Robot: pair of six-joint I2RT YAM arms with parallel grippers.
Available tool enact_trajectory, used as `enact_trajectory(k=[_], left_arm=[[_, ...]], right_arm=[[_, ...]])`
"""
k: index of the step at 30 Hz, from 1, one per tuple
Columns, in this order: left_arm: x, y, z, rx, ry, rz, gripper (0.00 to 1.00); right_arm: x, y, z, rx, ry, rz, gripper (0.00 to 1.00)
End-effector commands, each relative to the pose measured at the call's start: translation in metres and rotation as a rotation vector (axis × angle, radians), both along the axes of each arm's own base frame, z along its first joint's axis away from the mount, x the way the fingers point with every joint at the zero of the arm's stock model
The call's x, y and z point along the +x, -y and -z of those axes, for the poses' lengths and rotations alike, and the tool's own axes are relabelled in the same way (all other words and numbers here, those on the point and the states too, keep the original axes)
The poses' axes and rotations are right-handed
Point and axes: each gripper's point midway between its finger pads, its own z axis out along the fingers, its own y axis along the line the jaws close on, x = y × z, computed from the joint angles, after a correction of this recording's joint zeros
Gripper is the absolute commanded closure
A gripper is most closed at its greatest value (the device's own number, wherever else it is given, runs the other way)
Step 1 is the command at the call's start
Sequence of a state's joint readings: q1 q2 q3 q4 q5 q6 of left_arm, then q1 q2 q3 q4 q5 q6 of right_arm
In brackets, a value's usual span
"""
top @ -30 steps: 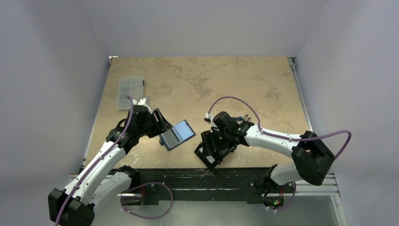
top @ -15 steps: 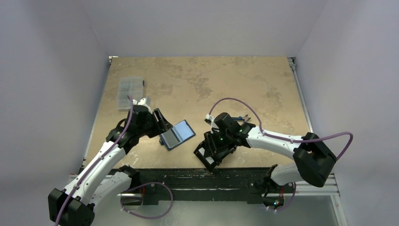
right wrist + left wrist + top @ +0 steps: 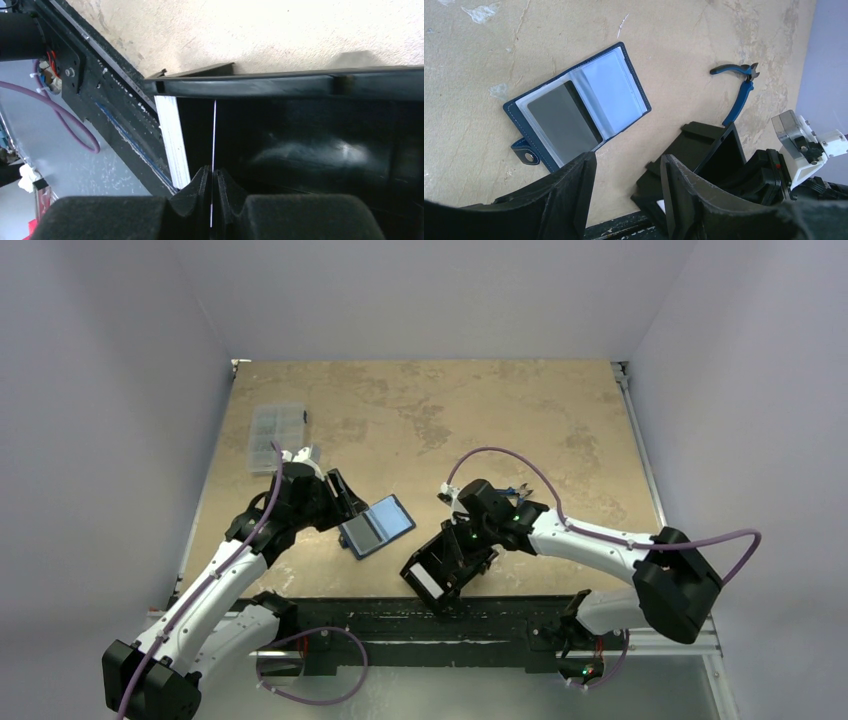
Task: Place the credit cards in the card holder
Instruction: Pick up the credit card from the storage box, then insert the credit card into the card holder.
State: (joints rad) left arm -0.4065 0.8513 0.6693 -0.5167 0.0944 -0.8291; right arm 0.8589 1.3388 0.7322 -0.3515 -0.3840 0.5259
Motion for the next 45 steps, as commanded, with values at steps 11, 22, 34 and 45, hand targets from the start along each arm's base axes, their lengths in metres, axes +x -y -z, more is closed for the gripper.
enact_trajectory(k=[11, 22, 34, 45], left_arm=[[0.007, 0.009, -0.018, -0.050, 0.047, 0.020, 0.46], [0.001, 0.052, -0.085, -0.289, 0.269, 0.237, 0.28], [-0.021, 0.079, -0.144, -0.572, 0.438, 0.405, 0.27], [-0.006, 0.078, -0.154, -0.652, 0.438, 0.317, 0.28]], right_arm=[[0.019, 0.012, -0.041, -0.031, 0.151, 0.048, 1.00], [0.042, 0.014, -0.108, 0.015, 0.306, 0.090, 1.00], [0.084, -0.035, -0.210, 0.455, 0.343, 0.127, 1.00], [0.112, -0.067, -0.263, 0.809, 0.336, 0.128, 1.00]])
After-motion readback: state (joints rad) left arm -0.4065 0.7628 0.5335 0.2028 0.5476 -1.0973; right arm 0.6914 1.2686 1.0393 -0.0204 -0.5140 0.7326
